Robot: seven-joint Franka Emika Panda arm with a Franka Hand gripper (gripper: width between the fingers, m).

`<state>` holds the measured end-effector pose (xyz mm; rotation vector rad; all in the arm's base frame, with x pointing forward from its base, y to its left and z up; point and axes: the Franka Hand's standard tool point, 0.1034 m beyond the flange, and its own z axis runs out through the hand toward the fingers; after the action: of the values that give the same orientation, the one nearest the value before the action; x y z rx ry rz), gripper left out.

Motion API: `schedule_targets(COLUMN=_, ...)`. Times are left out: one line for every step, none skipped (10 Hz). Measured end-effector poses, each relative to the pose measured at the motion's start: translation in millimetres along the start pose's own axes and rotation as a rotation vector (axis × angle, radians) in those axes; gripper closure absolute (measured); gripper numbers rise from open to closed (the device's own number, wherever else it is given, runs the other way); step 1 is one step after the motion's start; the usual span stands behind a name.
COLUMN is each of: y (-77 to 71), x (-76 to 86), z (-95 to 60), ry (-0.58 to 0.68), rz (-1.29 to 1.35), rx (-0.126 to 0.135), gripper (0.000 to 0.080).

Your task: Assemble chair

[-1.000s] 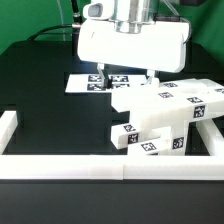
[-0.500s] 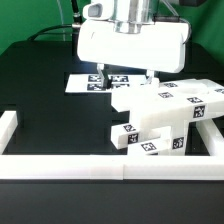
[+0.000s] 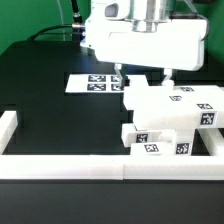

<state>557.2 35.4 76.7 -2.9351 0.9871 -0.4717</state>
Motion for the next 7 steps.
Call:
schedule_targets(y=-5.9, x=1.1, z=1.2, ry=-0.006, rz=0.007, rx=0.002, gripper=0.0151)
schedule_targets(y=-8.9, x=1.2, z=2.6, ry=-0.013, rz=0.011, rx=0.002, gripper=0.0151)
schedule_targets(y=-10.1, x=0.2, z=3.7, ry=-0.021, rz=0.017, rx=0.000, gripper=0.0151)
schedule_targets(y=-9.5, x=-0.6, z=4.1, ry=-0.025, rz=0.019, rx=-0.002, gripper=0.0151)
schedule_targets(y=-8.1, x=-2.5, z=5.1, ry=-0.034, rz=0.021, rx=-0.006, gripper=0.0151)
schedule_targets(y=-8.0, x=-2.3, z=5.1, ry=-0.034, rz=0.021, rx=-0.006, gripper=0.0151)
schedule_targets(y=-7.8, x=-2.3, z=5.1, ry=-0.034, rz=0.021, rx=-0.006, gripper=0.0151)
